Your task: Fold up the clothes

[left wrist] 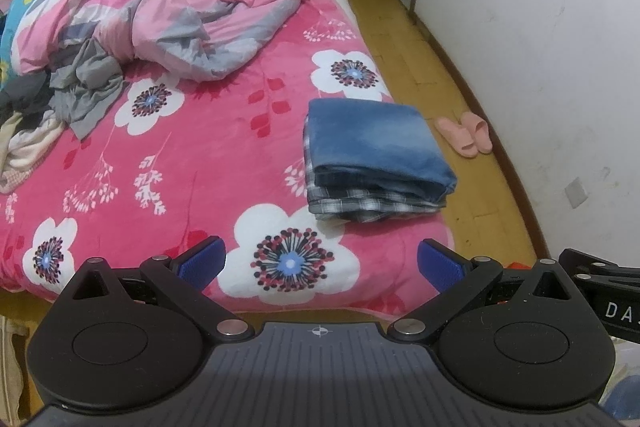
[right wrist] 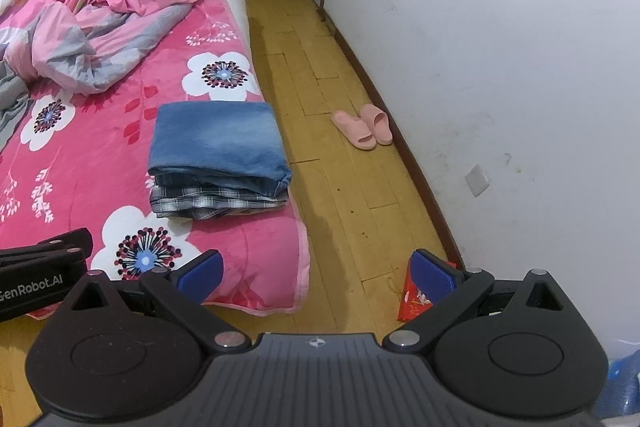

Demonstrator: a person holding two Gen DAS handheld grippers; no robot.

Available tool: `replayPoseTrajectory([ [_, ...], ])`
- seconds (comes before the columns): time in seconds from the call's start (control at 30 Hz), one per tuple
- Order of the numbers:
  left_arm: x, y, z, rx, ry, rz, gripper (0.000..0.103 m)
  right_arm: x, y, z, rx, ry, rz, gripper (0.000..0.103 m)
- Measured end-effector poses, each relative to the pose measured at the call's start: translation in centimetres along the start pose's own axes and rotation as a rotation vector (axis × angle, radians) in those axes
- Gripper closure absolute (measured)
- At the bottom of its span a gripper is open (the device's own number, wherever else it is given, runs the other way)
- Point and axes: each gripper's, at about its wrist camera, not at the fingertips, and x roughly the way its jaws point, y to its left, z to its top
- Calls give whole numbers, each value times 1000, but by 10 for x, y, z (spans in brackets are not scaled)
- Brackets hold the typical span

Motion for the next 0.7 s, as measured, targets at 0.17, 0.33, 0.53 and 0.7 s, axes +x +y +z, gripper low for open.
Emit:
replayPoseTrajectory([
  [0.17, 1, 0, 1, 0, -3, -1, 0, 1, 2, 1, -3, 2, 2, 1],
  [0.33, 2, 0, 2, 0, -3, -1, 0, 1, 3, 2, 0, 2, 1, 1],
  [0.53, 3, 1, 3, 0, -3, -2, 0, 1, 5, 3, 1, 0, -2, 1],
  [0.7, 3, 3, 3, 0, -5, -4, 0, 1, 6, 3, 1, -1, -3, 1],
])
